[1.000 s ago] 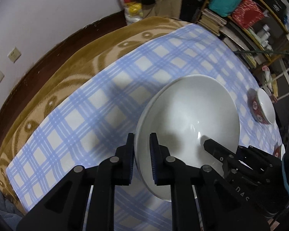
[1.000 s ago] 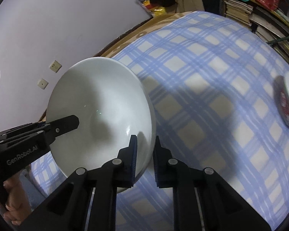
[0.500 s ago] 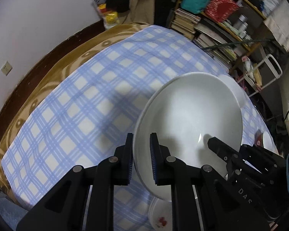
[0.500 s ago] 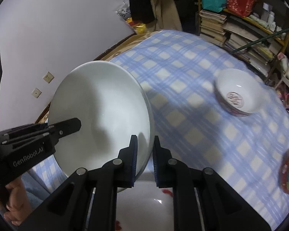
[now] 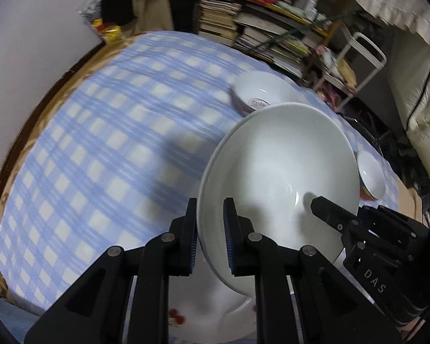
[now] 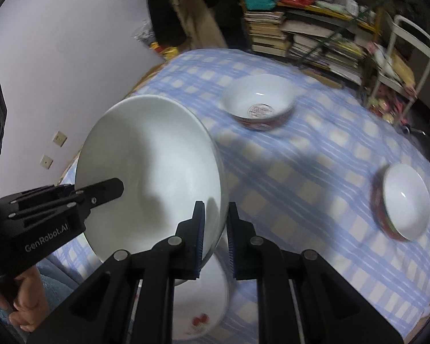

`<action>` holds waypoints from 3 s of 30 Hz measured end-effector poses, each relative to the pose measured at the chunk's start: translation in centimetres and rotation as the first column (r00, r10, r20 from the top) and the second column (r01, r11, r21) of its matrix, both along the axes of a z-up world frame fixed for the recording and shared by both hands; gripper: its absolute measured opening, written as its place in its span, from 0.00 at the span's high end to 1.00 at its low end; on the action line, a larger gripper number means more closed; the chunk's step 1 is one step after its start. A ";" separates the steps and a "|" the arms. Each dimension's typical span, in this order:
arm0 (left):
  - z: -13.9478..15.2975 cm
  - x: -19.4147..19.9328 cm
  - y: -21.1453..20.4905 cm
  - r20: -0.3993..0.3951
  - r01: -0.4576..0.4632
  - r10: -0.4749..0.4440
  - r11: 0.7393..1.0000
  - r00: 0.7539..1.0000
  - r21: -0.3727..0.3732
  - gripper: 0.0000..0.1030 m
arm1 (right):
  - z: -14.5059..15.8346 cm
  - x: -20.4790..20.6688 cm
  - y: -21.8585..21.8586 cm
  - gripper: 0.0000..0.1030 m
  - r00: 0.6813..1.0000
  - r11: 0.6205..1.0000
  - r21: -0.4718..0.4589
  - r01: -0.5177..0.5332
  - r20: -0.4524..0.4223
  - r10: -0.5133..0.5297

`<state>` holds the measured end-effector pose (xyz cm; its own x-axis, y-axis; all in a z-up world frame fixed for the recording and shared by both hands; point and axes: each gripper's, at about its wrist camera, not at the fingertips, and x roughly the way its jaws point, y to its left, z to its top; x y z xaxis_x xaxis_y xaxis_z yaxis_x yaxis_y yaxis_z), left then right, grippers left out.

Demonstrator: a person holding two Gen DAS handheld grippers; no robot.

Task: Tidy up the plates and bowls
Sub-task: 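Lift the white bowl with both tools and carry it across the table, then lower the white bowl onto the table and open both tools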

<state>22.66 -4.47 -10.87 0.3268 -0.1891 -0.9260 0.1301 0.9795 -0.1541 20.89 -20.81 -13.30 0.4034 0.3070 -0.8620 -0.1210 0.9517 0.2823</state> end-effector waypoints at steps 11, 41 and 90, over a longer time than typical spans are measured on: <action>-2.3 -1.8 -9.0 -0.048 0.119 -0.118 0.993 0.992 0.010 0.85 | -1.9 -2.6 -8.3 0.85 0.992 0.992 -0.015 0.124 -0.017 -0.124; -8.4 -3.6 -12.5 -0.142 0.154 -0.151 0.988 0.978 0.006 0.84 | -7.8 -4.8 -12.4 0.85 0.959 0.972 -0.041 0.230 -0.159 -0.234; 1.5 2.5 -14.2 0.122 0.135 -0.134 0.991 0.983 0.004 0.25 | 3.4 -3.7 -18.4 0.12 0.866 0.893 -0.080 0.443 0.295 -0.403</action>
